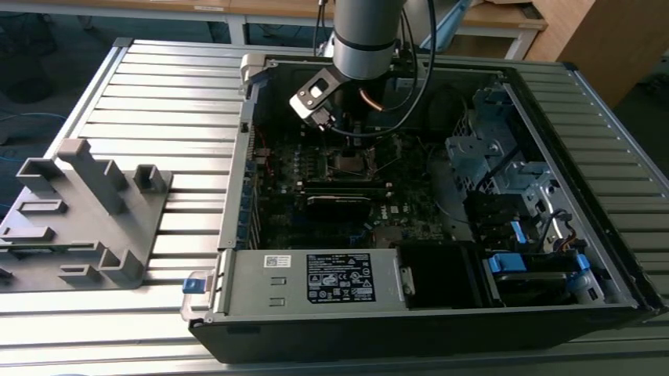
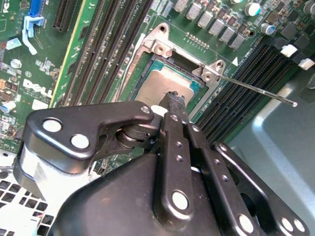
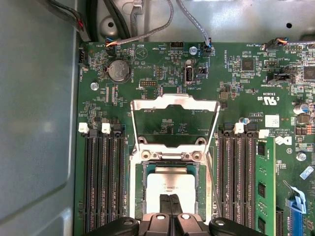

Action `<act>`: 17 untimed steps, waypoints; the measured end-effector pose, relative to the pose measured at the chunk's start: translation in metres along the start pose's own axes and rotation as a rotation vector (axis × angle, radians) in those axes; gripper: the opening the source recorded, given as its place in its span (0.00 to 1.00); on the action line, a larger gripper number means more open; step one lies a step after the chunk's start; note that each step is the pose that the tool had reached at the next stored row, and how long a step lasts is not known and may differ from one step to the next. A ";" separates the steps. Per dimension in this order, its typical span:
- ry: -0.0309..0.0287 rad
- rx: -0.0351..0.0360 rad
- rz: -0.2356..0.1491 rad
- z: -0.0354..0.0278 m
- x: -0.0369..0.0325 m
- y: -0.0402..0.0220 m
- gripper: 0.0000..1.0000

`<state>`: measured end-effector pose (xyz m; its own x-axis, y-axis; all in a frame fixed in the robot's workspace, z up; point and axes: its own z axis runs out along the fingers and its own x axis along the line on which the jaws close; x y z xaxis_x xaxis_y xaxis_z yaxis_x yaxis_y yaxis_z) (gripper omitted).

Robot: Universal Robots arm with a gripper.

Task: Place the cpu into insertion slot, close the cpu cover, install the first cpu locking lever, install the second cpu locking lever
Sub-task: 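Close the cpu cover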

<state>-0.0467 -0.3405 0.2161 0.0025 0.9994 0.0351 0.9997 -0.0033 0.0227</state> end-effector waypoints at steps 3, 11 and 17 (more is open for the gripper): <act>0.0003 -0.0002 0.000 -0.0002 0.0001 0.0000 0.11; -0.0004 0.0003 0.000 -0.0017 0.0000 0.0000 0.11; 0.0002 -0.0001 0.000 -0.0042 0.0002 0.0001 0.11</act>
<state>-0.0467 -0.3404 0.2203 0.0024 0.9994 0.0352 0.9997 -0.0032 0.0228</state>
